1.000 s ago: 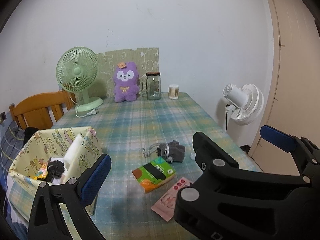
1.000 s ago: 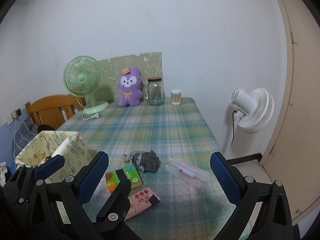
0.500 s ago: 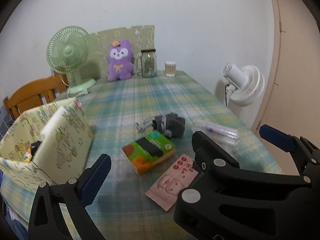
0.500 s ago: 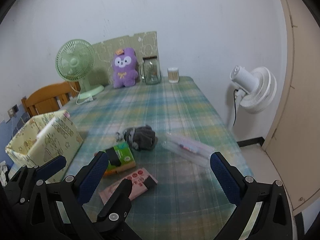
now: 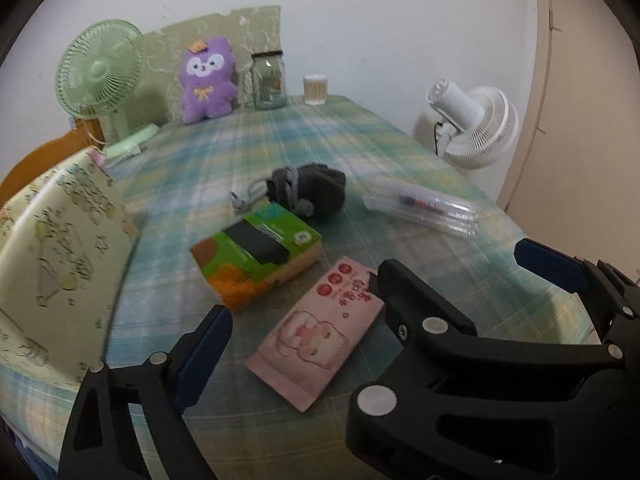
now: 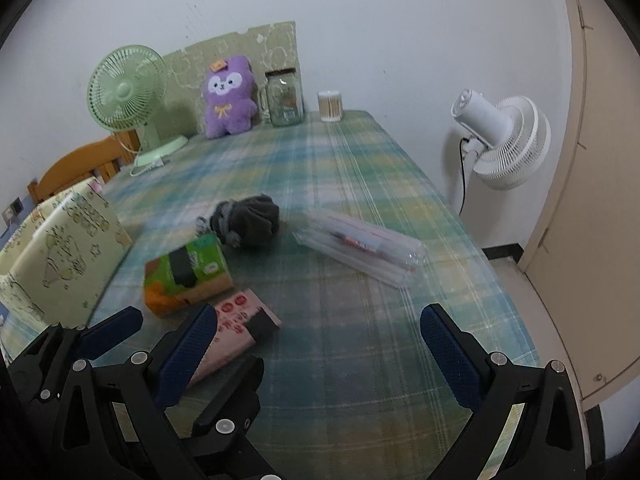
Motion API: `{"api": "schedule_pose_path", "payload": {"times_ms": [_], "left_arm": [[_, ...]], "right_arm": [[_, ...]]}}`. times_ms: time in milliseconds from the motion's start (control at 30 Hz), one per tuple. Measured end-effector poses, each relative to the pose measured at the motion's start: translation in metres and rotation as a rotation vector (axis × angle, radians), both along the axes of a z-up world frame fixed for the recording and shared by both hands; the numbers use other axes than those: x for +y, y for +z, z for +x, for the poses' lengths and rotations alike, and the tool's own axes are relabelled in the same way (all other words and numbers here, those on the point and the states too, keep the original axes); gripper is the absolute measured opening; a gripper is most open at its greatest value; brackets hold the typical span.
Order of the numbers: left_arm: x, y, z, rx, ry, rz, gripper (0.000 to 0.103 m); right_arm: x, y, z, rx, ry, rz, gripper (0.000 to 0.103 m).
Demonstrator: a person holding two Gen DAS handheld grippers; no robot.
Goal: Organize soft objects
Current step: 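Move both open tools from the box toward the items left on the table, then grasp the pink printed packet with the left tool while the right tool grasps the clear straw bag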
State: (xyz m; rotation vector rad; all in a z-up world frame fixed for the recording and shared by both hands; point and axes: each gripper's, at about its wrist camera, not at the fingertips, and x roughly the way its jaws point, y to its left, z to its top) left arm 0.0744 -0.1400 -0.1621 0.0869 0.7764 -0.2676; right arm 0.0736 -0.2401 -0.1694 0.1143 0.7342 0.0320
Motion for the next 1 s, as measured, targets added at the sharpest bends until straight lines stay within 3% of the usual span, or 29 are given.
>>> {"api": "schedule_pose_path", "payload": {"times_ms": [100, 267, 467, 1000], "left_arm": [[-0.002, -0.007, 0.005, 0.041, -0.013, -0.011, 0.085], [-0.008, -0.008, 0.004, 0.032, -0.026, 0.002, 0.076], [-0.018, -0.005, 0.004, 0.021, -0.050, 0.008, 0.048], [-0.031, 0.002, 0.026, 0.016, 0.014, -0.002, 0.043]], "right_arm": [[-0.004, -0.005, 0.004, 0.015, -0.005, -0.004, 0.103], [-0.008, -0.008, 0.008, 0.028, -0.006, 0.005, 0.103], [-0.011, -0.010, 0.012, 0.035, -0.002, 0.004, 0.103], [-0.024, -0.002, 0.030, 0.033, -0.003, -0.040, 0.102]]}}
